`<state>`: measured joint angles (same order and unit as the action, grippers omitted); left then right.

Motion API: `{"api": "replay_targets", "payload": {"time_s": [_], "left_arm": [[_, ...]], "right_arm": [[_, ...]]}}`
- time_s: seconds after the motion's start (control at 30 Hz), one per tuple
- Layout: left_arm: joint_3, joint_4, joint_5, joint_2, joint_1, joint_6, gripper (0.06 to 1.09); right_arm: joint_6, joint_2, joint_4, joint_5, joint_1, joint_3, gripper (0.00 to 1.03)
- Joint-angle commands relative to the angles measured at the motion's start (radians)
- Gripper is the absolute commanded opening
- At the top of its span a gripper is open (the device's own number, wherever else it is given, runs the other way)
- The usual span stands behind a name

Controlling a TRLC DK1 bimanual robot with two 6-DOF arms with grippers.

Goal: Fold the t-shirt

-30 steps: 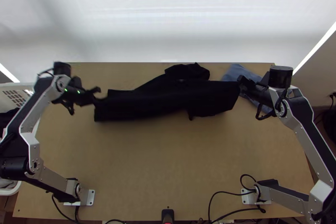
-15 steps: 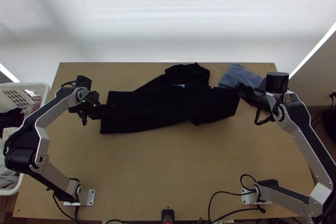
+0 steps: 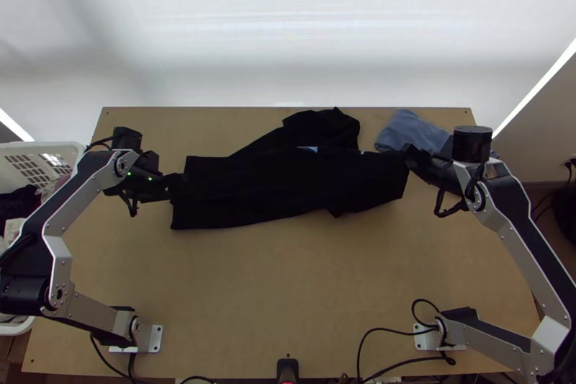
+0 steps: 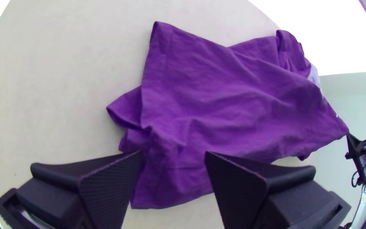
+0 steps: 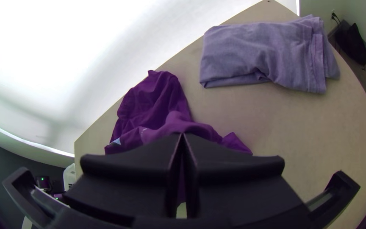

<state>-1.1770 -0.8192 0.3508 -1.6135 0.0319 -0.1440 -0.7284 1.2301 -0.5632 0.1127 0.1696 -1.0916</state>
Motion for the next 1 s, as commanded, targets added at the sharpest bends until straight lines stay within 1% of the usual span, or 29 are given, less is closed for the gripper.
{"api": "replay_targets", "payload": {"time_s": [0.0,0.47,0.8,0.97], "left_arm": [[0.02,-0.028,-0.001,0.018,0.005,0.027,0.81],[0.033,-0.035,-0.006,-0.033,0.006,0.054,0.81],[0.03,0.011,-0.004,-0.062,0.0,0.064,0.81],[0.014,0.009,0.051,-0.056,0.005,0.057,0.81]], "right_arm": [[-0.016,-0.021,0.013,-0.002,0.015,0.016,0.03],[-0.019,-0.017,0.014,-0.002,0.019,0.006,0.03],[-0.019,-0.027,0.013,-0.002,0.019,0.024,0.03],[-0.017,-0.029,0.014,-0.002,0.019,0.025,0.03]]}}
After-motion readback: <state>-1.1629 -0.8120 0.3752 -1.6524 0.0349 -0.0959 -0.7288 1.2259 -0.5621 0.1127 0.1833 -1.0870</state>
